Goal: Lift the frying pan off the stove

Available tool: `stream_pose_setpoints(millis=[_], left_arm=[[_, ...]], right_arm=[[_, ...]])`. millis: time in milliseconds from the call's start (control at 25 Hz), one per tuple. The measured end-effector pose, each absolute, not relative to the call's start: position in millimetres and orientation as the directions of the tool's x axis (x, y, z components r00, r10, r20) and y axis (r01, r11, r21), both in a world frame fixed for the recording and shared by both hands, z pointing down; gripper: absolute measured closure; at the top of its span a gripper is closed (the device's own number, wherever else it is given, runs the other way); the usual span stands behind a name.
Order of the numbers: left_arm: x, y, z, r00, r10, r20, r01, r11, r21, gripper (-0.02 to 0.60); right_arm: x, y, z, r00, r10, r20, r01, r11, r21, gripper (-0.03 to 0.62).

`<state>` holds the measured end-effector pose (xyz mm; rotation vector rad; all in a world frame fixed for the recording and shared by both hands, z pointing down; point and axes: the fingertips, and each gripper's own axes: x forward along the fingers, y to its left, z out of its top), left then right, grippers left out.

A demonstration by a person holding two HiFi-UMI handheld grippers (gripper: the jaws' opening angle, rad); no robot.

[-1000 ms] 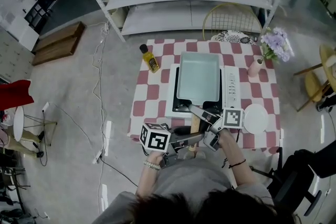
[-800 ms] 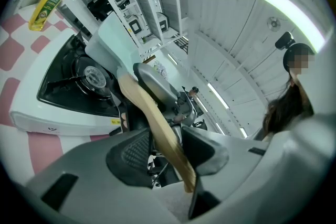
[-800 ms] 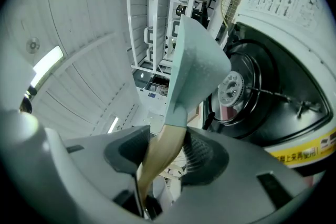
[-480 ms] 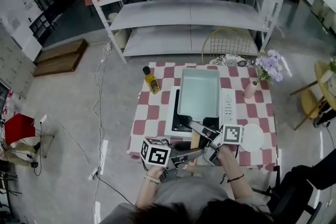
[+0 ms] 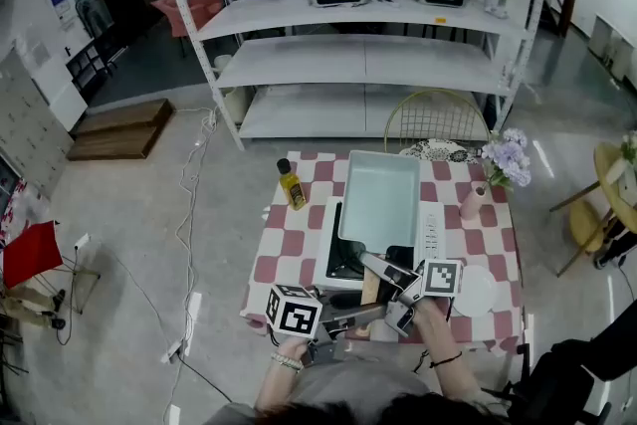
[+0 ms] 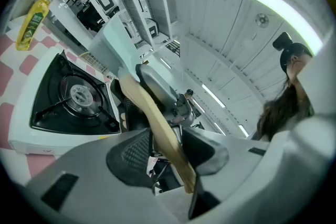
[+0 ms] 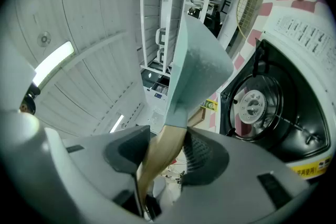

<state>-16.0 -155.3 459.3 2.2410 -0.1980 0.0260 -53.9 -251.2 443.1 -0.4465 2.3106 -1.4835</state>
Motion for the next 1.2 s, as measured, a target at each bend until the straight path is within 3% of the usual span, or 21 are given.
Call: stream_pose_setpoints(millis=[1200], left_arm=[[-10.8, -149.7, 383.8, 0.991, -0.134, -0.013, -0.091, -0.736, 0.671, 0.39]], right_arm=[[-42.5, -243.5, 357.7, -0.863, -0.461, -0.207, -0.076, 0.522, -0.849, 0.39]])
